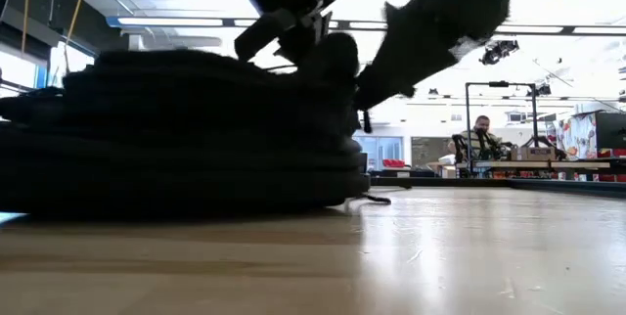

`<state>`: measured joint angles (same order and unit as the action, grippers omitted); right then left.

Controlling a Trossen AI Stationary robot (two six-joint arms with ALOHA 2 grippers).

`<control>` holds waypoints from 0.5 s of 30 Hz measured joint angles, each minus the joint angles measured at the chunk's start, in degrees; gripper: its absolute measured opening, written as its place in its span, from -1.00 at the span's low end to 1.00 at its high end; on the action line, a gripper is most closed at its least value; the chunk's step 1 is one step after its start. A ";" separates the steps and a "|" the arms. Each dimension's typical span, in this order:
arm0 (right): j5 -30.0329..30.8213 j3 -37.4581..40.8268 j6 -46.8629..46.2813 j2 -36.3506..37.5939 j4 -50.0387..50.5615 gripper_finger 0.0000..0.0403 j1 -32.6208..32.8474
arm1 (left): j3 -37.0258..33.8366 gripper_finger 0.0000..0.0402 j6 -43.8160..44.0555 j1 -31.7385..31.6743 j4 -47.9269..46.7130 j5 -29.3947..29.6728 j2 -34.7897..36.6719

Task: Unpack backpack
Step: Close the black backpack

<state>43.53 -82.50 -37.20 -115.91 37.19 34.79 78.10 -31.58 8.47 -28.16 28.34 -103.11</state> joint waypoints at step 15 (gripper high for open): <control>2.47 -2.21 -7.77 0.10 11.89 -1.00 1.81 | 9.90 0.07 3.22 5.05 -34.23 5.68 0.00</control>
<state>46.00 -84.71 -44.97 -115.81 49.08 36.60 87.99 -28.36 13.52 -62.39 34.01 -103.11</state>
